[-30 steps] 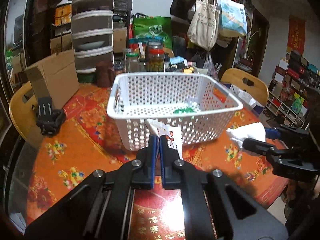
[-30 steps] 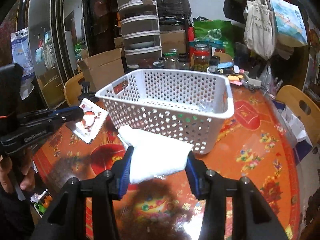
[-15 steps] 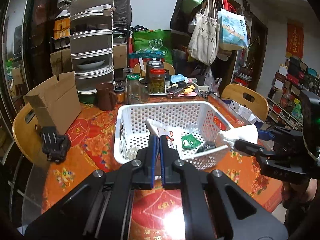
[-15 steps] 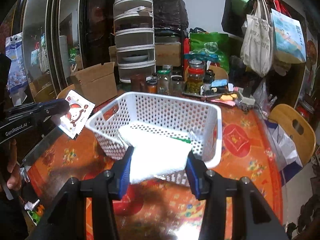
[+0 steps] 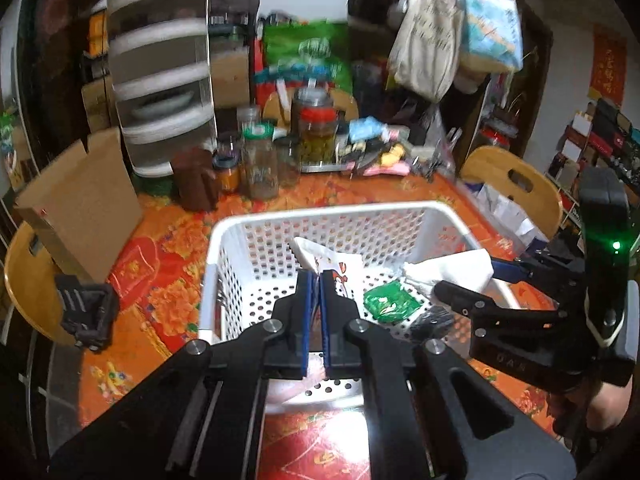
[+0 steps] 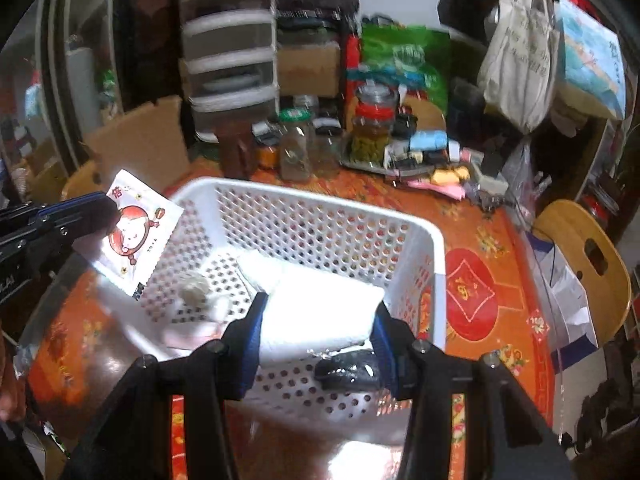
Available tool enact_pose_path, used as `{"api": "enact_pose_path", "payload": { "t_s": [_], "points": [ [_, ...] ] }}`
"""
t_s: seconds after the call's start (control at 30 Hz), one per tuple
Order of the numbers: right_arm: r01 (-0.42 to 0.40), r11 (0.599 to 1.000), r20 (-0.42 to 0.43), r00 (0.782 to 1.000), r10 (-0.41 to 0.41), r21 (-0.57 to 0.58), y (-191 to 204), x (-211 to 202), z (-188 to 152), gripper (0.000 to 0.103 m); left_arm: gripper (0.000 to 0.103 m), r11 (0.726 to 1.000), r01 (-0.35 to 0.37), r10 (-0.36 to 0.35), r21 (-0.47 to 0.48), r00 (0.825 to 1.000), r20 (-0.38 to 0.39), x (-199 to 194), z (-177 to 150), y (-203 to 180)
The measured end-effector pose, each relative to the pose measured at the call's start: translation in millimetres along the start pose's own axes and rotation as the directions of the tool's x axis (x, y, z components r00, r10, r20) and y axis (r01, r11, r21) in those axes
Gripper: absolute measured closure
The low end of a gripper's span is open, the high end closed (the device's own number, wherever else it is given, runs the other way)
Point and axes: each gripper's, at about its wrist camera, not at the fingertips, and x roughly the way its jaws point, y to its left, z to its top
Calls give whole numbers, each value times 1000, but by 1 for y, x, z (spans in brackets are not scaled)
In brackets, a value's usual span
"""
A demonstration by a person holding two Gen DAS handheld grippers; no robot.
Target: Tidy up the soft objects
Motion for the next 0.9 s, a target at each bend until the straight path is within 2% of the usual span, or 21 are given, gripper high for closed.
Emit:
{"api": "enact_pose_path", "payload": {
  "t_s": [0.17,0.27,0.33,0.4,0.43,0.47,0.5,0.6,0.73,0.77,0.9],
  "points": [
    [29,999,-85,996,-27,15,-6,42,1,54,99,999,14,-16,-32,996,-86,52,-1,6],
    [33,999,-107,994,-32,4,-3,56,-1,52,98,999,28,-32,-39,994,-103,67,-5,8],
    [28,1000,-113,993,-28,1,0,62,-1,45,87,998,47,-52,-47,993,-111,76,-7,9],
    [23,1000,-109,994,-23,4,0,65,-2,39,58,998,44,-49,-51,993,-110,78,-12,13],
    [27,1000,-107,994,-27,4,1,66,-3,36,51,998,37,-41,-46,994,-103,77,-13,14],
    [28,1000,-103,994,-27,6,0,65,-4,30,41,999,32,-35,-42,995,-91,75,-15,16],
    [29,1000,-99,995,-28,9,0,65,-3,23,35,999,25,-28,-42,997,-78,73,-15,17],
    [32,999,-82,996,-31,18,-3,59,-4,11,24,998,18,-22,-64,998,-61,59,-18,25],
    [32,999,-55,998,-31,27,-5,48,-4,5,8,999,18,-19,-44,1000,-22,37,-22,25],
    [33,999,-43,999,-31,30,-5,44,-5,4,0,999,15,-15,-36,1000,-10,30,-23,24],
    [27,999,-7,1000,-27,45,-8,24,-9,0,0,1000,-18,18,11,1000,25,0,-37,18]
  ]
}}
